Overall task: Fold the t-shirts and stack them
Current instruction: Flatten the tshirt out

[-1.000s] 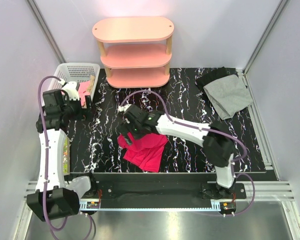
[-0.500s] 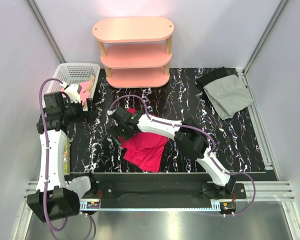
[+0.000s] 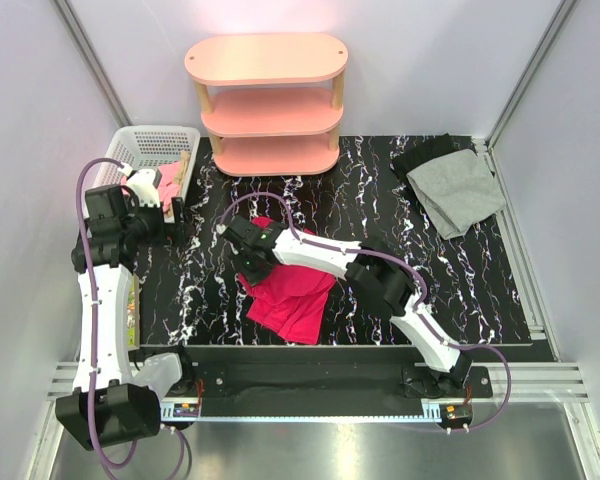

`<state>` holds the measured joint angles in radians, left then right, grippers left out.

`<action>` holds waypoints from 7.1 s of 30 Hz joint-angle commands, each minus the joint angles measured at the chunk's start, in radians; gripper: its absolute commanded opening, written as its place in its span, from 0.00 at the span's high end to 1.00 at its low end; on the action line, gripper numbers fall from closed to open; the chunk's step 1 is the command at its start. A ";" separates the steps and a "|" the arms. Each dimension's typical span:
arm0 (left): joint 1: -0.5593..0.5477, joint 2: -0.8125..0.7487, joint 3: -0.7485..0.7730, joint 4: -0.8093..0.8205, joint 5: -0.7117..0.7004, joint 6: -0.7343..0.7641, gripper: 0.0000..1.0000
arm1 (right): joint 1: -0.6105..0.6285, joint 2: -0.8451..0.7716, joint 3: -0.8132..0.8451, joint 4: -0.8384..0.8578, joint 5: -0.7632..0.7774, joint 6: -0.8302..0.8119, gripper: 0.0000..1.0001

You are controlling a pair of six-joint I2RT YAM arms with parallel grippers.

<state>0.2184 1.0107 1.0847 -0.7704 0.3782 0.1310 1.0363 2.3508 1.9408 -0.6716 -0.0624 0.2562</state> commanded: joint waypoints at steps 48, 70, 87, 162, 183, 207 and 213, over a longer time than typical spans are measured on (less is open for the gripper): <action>-0.818 0.164 -0.204 -0.066 -0.358 0.226 0.08 | -0.450 -0.877 -0.304 -0.221 0.375 -0.017 1.00; -0.893 0.439 -0.287 0.103 -0.467 0.229 0.05 | -0.467 -0.903 -0.408 -0.221 0.345 0.051 1.00; -0.896 0.441 -0.244 0.085 -0.450 0.246 1.00 | -0.470 -0.920 -0.379 -0.223 0.334 0.057 1.00; -1.024 0.824 1.232 -0.377 -0.395 0.056 1.00 | 0.465 -0.774 -0.766 0.309 1.173 0.238 0.22; -1.022 0.746 1.179 -0.379 -0.443 0.082 1.00 | 0.168 -0.943 -1.005 0.579 0.820 0.233 0.18; -1.022 0.740 1.178 -0.377 -0.458 0.093 1.00 | 0.168 -0.851 -0.967 0.662 0.618 0.252 0.27; -1.022 0.721 1.178 -0.377 -0.467 0.094 1.00 | 0.166 -0.808 -0.973 0.730 0.665 0.218 0.64</action>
<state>-0.8036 1.8030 2.2612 -1.1835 -0.0658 0.2134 1.2053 1.5211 0.9386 -0.0162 0.5598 0.4900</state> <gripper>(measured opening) 0.016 0.452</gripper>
